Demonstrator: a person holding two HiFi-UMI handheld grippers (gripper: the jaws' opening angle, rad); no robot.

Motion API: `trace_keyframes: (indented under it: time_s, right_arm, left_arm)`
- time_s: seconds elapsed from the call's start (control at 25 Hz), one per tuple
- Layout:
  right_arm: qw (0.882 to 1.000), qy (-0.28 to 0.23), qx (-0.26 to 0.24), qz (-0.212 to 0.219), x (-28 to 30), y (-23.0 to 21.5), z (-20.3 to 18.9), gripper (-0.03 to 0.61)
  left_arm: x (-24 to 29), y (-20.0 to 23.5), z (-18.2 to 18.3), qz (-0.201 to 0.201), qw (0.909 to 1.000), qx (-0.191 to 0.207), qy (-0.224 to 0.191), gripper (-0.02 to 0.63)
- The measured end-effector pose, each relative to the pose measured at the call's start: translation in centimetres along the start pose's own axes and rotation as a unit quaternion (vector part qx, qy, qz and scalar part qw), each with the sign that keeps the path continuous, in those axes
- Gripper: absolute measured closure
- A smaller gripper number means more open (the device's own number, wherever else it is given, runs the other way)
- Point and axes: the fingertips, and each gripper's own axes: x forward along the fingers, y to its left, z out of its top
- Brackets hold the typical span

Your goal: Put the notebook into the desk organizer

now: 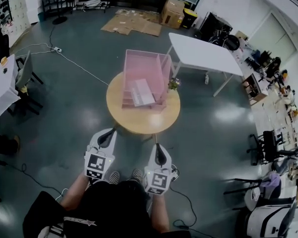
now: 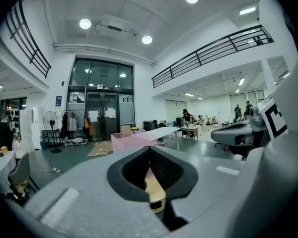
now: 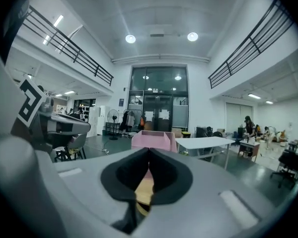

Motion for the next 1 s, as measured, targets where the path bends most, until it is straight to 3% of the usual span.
trace_keyframes:
  time_s: [1.0]
  right_arm:
    - [1.000, 0.002, -0.005, 0.007, 0.3, 0.9, 0.3, 0.572]
  left_arm:
    - [-0.3, 1.0, -0.3, -0.005, 1.0000, -0.005, -0.005, 0.603]
